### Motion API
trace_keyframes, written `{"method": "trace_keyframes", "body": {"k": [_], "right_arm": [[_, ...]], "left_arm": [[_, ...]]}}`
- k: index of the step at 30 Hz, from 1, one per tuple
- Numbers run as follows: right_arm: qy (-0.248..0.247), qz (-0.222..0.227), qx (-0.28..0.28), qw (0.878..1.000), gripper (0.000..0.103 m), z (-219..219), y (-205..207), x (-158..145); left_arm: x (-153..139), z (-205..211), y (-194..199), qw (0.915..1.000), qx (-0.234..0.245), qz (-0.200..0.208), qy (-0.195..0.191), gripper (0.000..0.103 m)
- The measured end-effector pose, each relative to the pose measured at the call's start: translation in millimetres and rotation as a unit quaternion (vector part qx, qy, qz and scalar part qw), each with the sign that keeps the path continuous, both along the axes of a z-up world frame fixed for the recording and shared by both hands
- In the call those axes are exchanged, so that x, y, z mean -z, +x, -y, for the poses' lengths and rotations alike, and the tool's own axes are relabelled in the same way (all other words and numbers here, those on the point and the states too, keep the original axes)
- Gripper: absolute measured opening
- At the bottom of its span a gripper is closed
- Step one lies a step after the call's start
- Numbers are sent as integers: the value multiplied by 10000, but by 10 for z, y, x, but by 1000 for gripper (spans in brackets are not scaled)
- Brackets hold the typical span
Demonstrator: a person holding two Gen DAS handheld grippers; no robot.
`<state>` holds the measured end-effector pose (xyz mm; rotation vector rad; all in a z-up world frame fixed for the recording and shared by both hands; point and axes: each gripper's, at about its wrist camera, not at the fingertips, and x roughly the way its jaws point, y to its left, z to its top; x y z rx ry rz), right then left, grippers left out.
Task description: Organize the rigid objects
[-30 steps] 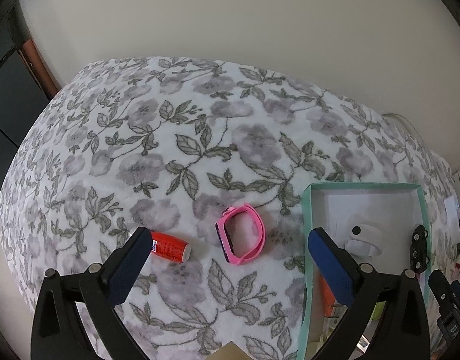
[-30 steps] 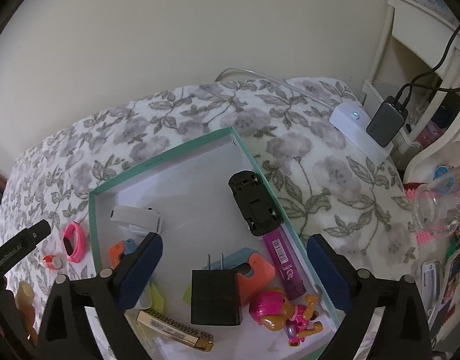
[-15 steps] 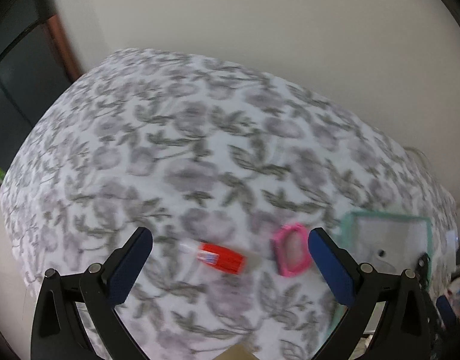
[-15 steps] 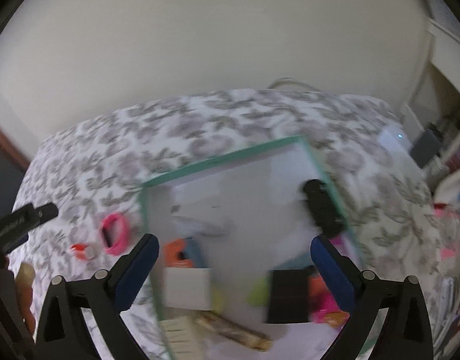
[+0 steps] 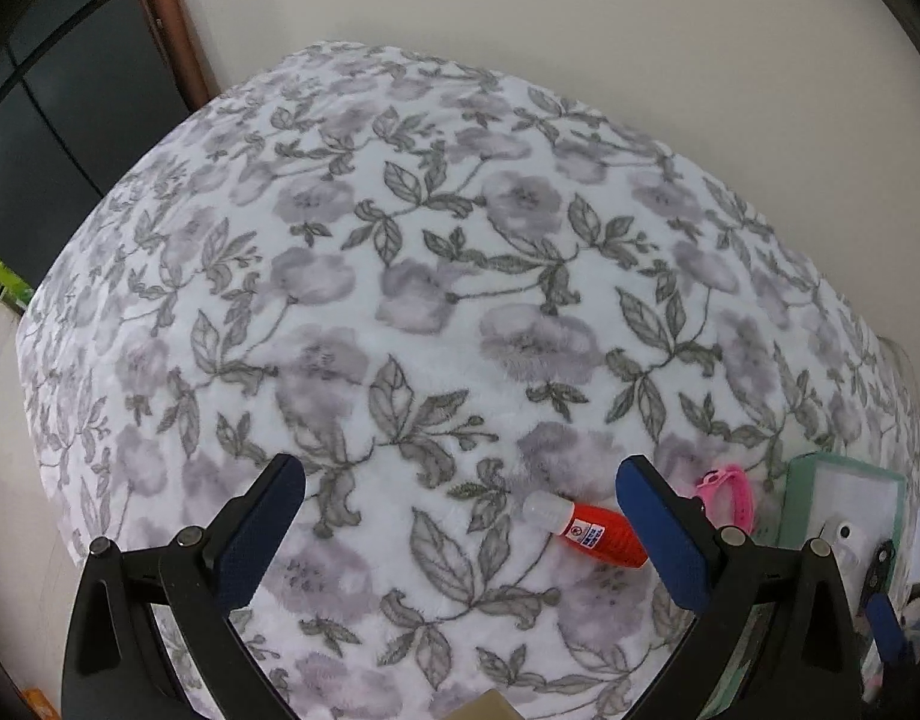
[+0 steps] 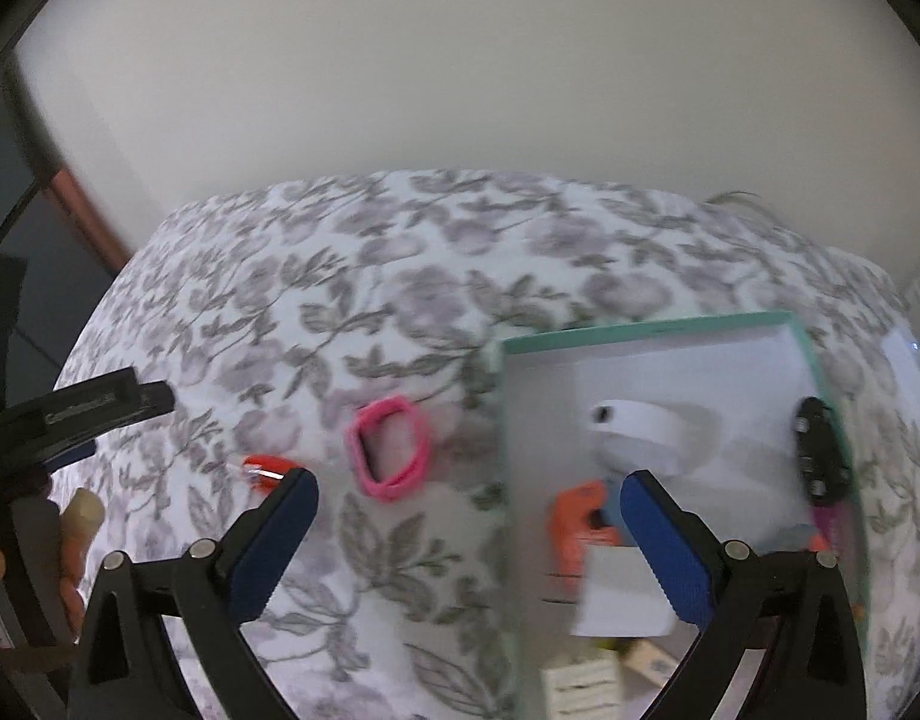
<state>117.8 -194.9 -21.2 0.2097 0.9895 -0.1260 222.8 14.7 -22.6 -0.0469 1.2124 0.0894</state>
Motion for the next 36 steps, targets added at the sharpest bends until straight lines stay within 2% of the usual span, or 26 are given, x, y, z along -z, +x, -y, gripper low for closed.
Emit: {"method": "trace_keyframes", "body": {"k": [5,7,9,13,23,31,36], "right_arm": [[-39,-13,-275,9996,94,-196,81,87],[-13,-33,-272,9996,88,-219,107,134],[42,-54,-272,9996,87,-221,128,179],[105,-123,-315,9994,79,-250,177,284],[-35,-293,-365,9989,79,-297,190,410],[-55,-458,-332,9984,79,-276,192,492],[-46,-446,-335,9984,79,-277,199,509]], "left_arm": [[146,74,15,9997,170,-190,-62,103],[189,117,10,9993,235,-248,-118,103],[247,177,5,9988,336,-329,-152,103],[353,293,3,9965,570,-509,-340,103],[658,497,-7,9887,913,-1000,-642,103],[780,573,-37,9868,996,-1130,-601,103],[776,561,-74,9900,952,-989,-336,103]]}}
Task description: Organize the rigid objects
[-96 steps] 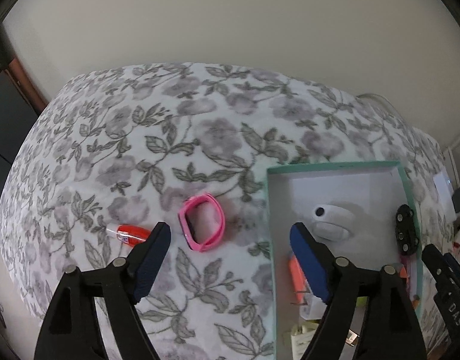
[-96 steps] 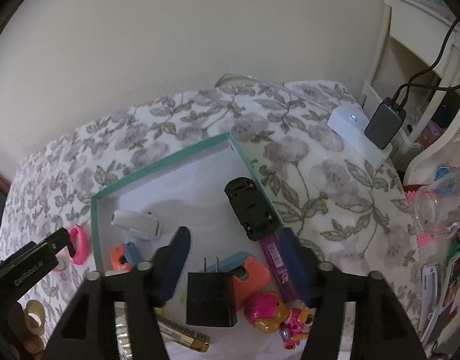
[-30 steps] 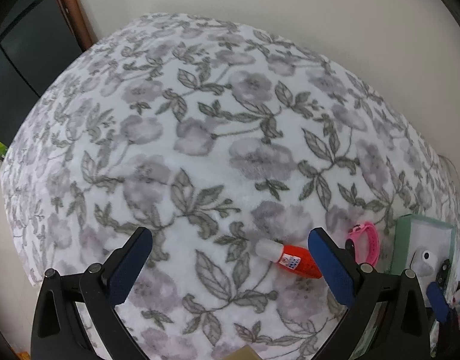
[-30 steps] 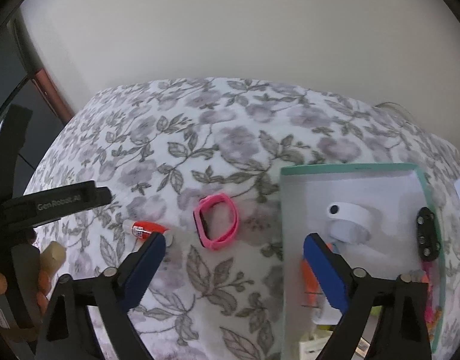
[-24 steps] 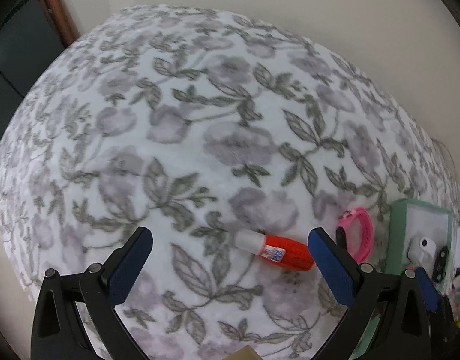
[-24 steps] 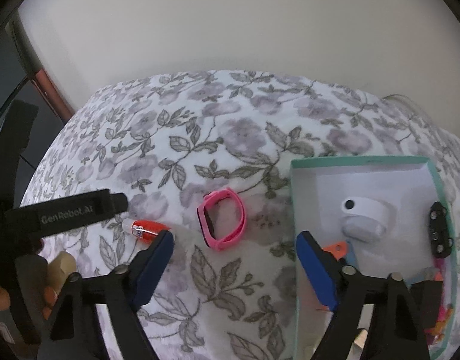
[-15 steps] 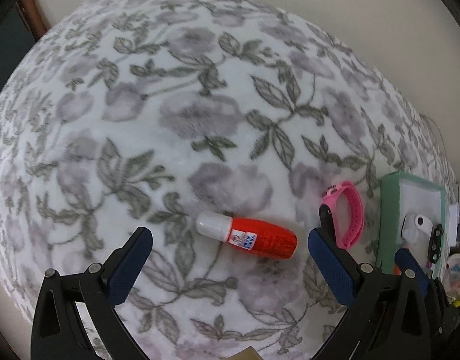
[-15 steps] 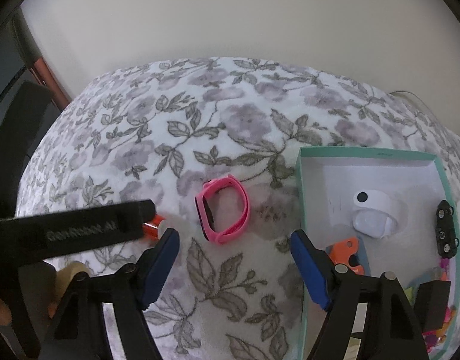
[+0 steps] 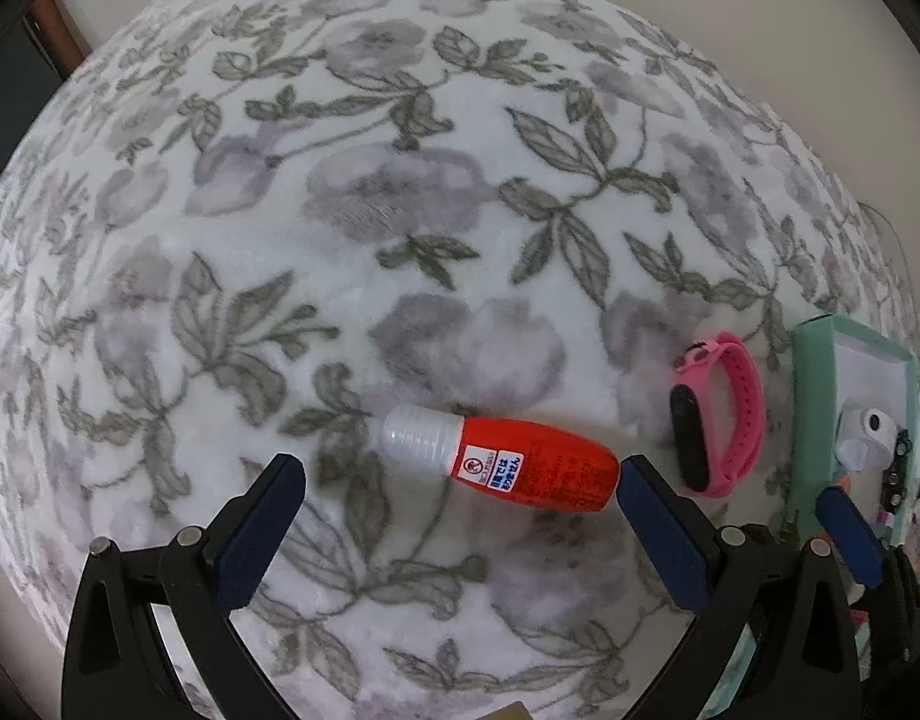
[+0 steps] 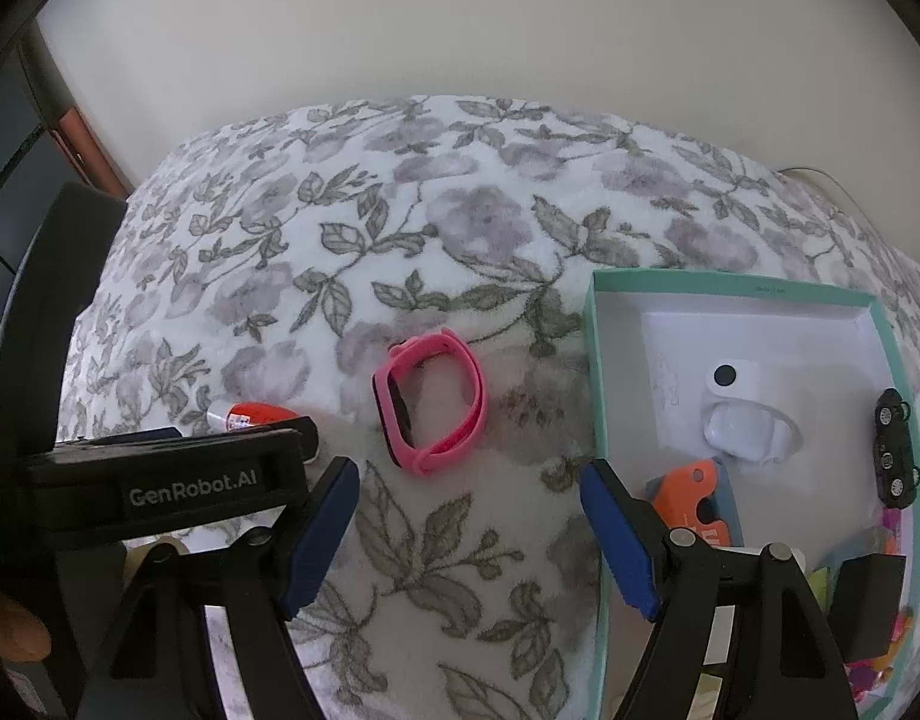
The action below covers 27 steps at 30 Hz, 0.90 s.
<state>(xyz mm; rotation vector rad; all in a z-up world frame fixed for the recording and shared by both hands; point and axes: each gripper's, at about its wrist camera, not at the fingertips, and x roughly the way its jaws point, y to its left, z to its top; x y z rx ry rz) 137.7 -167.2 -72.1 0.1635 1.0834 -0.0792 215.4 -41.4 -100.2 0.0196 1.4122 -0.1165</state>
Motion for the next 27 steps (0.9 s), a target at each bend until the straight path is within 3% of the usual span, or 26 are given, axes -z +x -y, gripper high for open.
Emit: {"method": "trace_keyframes", "body": {"k": [6,19,27], "right_arm": [[2,6,12,10000,79,-5,11,9],[-53,65,-29,10000,75,-65,99,120],[-108,92,-43,9999,70,-92,164,185]], "left_arm": [[-18,-67,25,10000,1,11,-80,102],[-78,-109,29,9998,134,17,-170,69],[-111,-298,61,9995,-50,28,-301,69]]}}
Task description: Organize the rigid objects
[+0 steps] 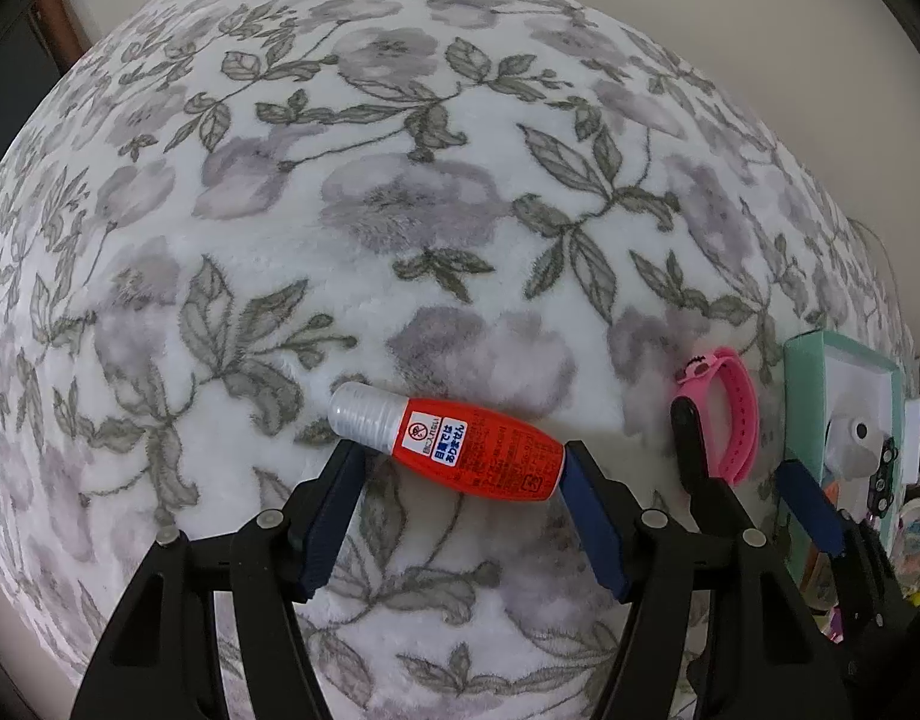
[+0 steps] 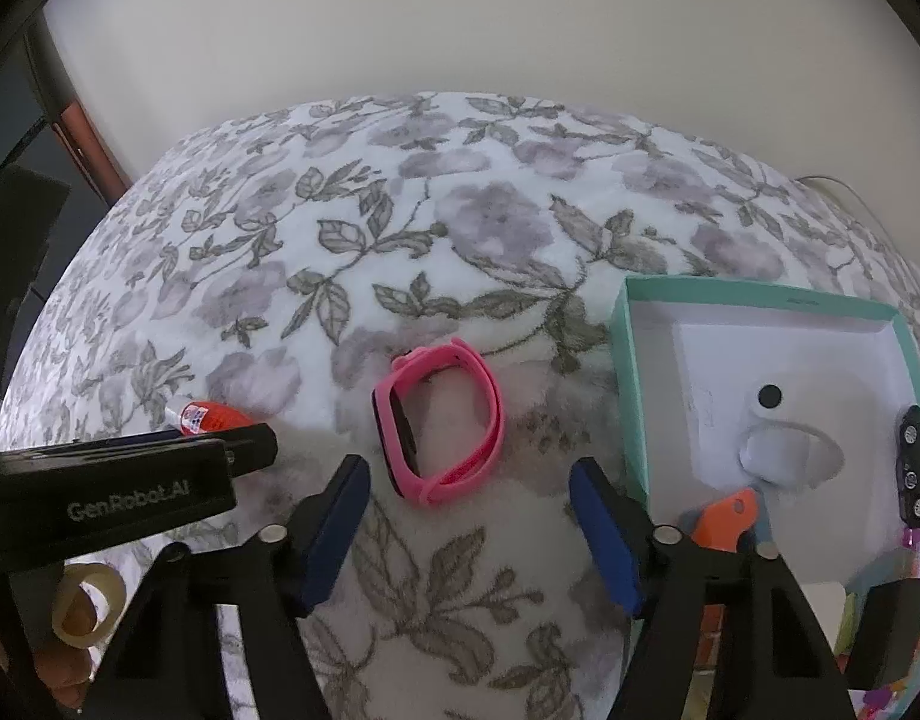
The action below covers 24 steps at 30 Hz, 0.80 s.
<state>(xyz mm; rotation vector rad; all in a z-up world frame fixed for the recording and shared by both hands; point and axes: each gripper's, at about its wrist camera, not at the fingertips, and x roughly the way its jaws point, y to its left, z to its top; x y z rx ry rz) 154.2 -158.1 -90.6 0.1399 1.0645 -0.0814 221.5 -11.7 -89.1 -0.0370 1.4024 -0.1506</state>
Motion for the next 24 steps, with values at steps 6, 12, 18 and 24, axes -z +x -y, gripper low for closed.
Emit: {"method": "trace_keyframes", "body": {"k": [6,12,18,24], "right_arm": [[24,-2,66,10000,70,6,57,68],[-93,8,49,9999,70,-25,124,125],[-280,42,17,9996,70,-86,178,153],[-332,133,58,9993,62,-102,182,167]], "left_arm": [[-5,-137,49,10000,-59,9,-29,69],[14,-173,109,9999,-71,105,53,69],[22,-149,170,9997,-69,222,126,73],[47,-81,167,9992,-59,317,240,73]]}}
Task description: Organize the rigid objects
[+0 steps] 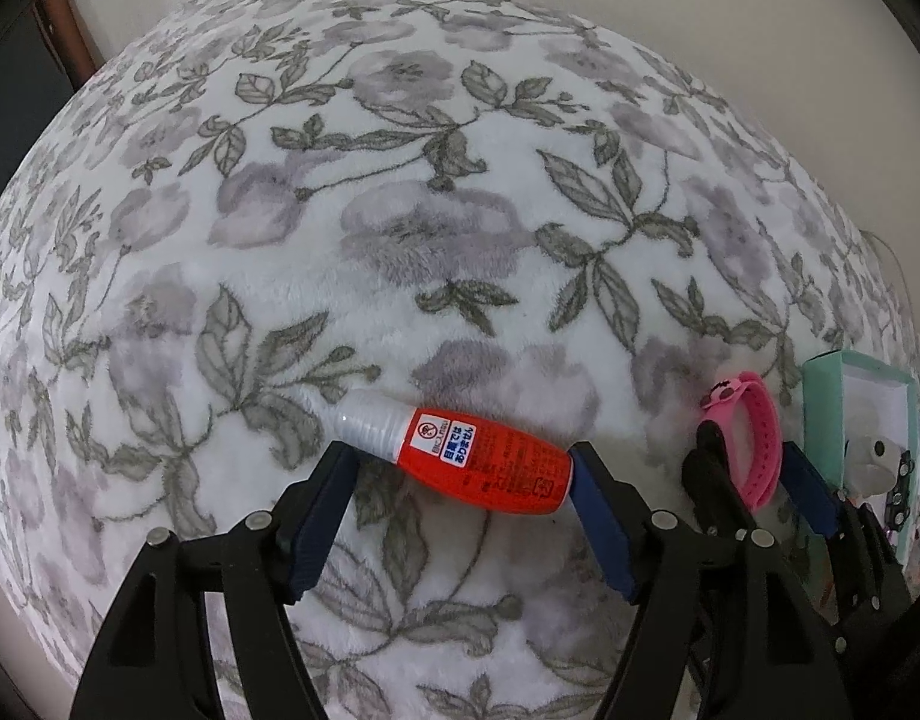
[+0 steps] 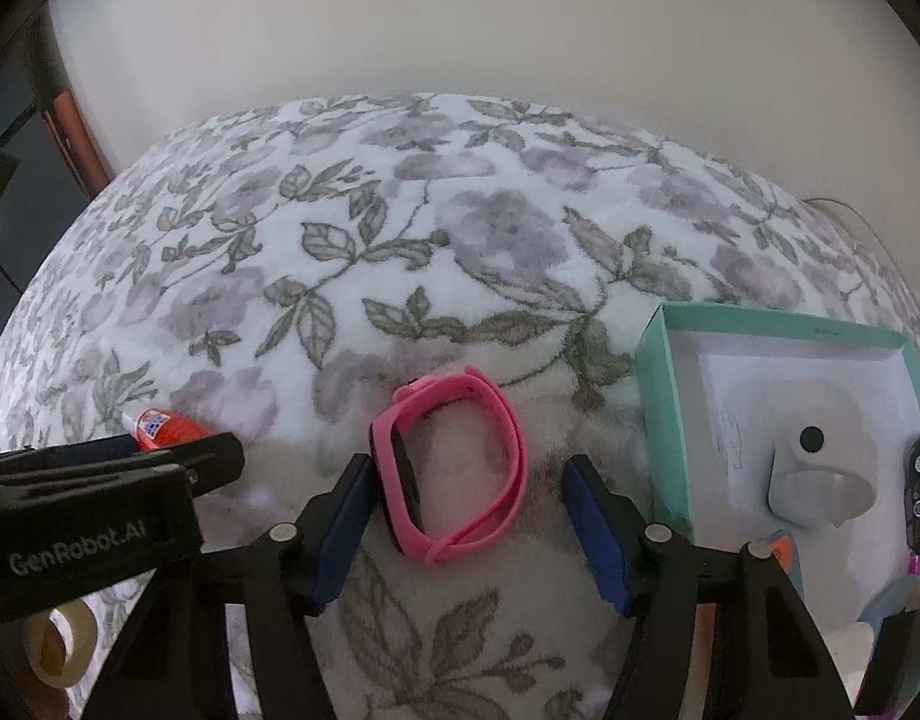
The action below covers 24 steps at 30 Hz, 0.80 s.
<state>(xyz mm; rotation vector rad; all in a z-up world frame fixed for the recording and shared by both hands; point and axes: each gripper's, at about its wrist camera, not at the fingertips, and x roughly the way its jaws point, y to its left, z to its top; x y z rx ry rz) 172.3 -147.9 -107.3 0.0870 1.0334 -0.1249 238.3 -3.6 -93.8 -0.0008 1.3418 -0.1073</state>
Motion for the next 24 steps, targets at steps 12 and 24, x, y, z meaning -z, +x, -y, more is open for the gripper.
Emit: {"method": "trace_keyframes", "body": {"k": [12,24], "right_arm": [[162,69,-15,9998,52,20,-35,-26],[290,46,63,9995,52,59,-70,-30]], "left_arm": [[-17,-17,-2,9998,-157,104,45,46],[-54,-254,34,9993,-151,28,-340,40]]}}
